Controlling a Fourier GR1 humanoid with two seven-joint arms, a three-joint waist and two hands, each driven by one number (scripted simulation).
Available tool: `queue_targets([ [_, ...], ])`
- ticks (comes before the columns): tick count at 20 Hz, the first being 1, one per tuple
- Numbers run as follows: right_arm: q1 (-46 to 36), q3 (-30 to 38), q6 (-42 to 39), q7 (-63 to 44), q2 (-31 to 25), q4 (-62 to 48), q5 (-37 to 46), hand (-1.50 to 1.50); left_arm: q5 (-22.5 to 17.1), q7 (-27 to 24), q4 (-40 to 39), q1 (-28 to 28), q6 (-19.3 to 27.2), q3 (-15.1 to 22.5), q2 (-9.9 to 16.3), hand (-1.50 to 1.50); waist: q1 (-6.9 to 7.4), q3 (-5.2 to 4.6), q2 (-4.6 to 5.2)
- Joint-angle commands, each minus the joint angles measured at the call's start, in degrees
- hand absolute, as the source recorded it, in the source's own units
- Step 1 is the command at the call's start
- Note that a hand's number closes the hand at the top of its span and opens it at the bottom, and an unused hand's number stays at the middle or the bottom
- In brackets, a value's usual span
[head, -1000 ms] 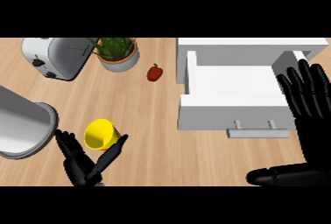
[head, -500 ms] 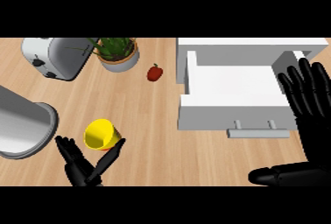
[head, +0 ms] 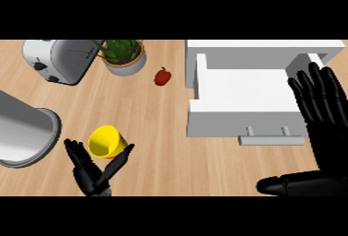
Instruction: Pick up the cup, place it into the drawer and close the drawer
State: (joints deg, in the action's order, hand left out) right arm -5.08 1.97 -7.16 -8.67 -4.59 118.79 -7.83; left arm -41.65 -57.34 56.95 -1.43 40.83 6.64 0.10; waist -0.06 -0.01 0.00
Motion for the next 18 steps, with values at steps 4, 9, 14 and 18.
queue_targets([
  [4, -0.98, 4.07, -1.58, -0.49, -1.84, -0.18, -3.89, -1.50, -4.16, -5.74, -7.51, -4.75, -5.41, -1.94, -0.10, -1.50, -0.10, -0.01, 0.02],
  [9, -1.30, 0.14, -0.07, 0.46, 0.39, -1.06, -0.06, -1.50, -2.78, -4.10, -8.12, -4.76, -10.66, -5.71, 0.11, -1.50, 0.07, 0.00, 0.00],
  [14, -0.75, -0.48, 1.27, -1.78, 0.98, 0.90, 0.49, -1.50, -5.67, -5.98, -14.85, -10.29, -15.63, -4.41, 0.48, -1.50, -0.16, -0.01, 0.03],
  [18, -2.63, 3.13, -0.56, -1.14, -1.10, -1.75, -2.65, -1.50, -5.63, -7.91, -15.69, -9.65, -20.90, -4.16, 0.08, -1.50, -0.07, -0.01, 0.06],
])
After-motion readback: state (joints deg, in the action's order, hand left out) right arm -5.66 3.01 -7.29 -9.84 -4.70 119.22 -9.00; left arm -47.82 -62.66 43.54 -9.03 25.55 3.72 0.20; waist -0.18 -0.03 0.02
